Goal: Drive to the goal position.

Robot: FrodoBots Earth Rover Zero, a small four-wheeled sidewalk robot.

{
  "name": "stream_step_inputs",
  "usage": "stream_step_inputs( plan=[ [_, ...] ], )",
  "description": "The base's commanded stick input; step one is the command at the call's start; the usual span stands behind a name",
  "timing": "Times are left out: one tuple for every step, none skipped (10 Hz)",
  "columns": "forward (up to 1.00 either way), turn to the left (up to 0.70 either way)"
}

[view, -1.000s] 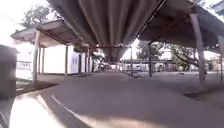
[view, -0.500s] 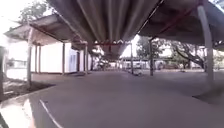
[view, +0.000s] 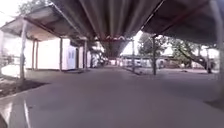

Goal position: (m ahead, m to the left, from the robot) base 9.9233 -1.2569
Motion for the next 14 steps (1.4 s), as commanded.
stream_step_inputs(
  plan=[
    [0.85, 0.0],
    [0.85, 0.0],
    [0.85, 0.0],
    [0.85, 0.0],
    [0.85, 0.0],
    [0.85, 0.0],
    [0.85, 0.0],
    [0.85, 0.0],
    [0.85, 0.0],
    [0.85, 0.0],
    [0.85, 0.0],
    [0.85, 0.0],
    [0.85, 0.0],
    [0.85, 0.0]
  ],
)
